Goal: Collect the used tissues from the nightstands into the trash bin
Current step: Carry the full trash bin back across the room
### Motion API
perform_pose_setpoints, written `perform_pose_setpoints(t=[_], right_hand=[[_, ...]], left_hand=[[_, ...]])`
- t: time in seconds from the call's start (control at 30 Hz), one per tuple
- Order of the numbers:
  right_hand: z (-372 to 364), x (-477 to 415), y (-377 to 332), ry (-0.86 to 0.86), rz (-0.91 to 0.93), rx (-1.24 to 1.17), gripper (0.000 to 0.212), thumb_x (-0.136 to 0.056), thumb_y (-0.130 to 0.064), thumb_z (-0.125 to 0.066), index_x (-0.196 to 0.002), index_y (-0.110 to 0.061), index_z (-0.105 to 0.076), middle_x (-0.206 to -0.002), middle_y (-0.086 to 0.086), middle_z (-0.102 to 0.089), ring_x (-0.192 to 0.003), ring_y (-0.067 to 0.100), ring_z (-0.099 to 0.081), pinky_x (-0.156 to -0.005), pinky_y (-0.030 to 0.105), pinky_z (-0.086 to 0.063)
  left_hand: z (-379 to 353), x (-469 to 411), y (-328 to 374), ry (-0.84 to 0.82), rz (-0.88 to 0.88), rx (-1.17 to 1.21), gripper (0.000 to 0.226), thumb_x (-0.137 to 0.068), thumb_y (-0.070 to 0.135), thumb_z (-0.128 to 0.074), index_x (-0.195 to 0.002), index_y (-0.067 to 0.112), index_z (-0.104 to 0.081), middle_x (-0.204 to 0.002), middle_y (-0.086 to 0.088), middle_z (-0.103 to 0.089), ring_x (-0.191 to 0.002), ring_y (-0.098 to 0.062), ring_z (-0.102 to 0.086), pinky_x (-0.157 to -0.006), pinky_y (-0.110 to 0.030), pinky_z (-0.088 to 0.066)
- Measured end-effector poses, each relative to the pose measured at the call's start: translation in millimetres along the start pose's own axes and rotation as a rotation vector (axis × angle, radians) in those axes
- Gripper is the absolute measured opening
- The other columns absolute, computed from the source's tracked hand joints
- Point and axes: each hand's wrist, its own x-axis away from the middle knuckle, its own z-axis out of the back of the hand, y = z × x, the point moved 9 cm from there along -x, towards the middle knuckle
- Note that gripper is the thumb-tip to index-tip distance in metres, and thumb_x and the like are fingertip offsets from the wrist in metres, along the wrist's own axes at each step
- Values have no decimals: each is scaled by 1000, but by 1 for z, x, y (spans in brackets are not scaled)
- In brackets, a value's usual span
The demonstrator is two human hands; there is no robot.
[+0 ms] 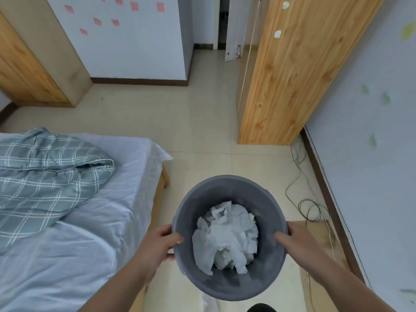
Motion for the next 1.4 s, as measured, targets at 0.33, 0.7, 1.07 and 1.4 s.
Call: perform_pose_setpoints(t=[0.33,0.7,1.07,1.4], right_hand=[[49,-199,-115,-49,45,34,18,-74,-31,-64,-79,-14,-69,-63,-4,-68,-50,5,-55,-55,27,-42],[88,-438,-299,-219,124,57,24,-70,-32,-63,-85,-18,-76,-85,1,-80,-81,25,-74,-75,42,-58],[33,-627,-466,-254,172,79,29,-70,-31,-65,-91,-12,-74,-94,12,-77,-78,22,-72,-70,35,-53],[33,-772,-625,-203,201,62,16,-77,-28,-66,-83,-13,-71,-69,-5,-66,-57,4,-58,-57,24,-47]], left_hand=[[13,-164,151,50,-54,-19,34,-86,9,-70,-95,37,-86,-106,2,-85,-91,-15,-81,-63,-23,-64],[46,-330,311,205,-54,67,28,-86,17,-71,-98,39,-84,-107,1,-84,-97,-19,-81,-87,-45,-65],[162,-521,408,236,-47,192,30,-93,4,-66,-103,23,-86,-104,-7,-85,-90,-23,-82,-61,-25,-64],[255,-673,556,170,-45,131,39,-70,31,-78,-108,27,-83,-108,-7,-84,-96,-24,-81,-85,-45,-59]])
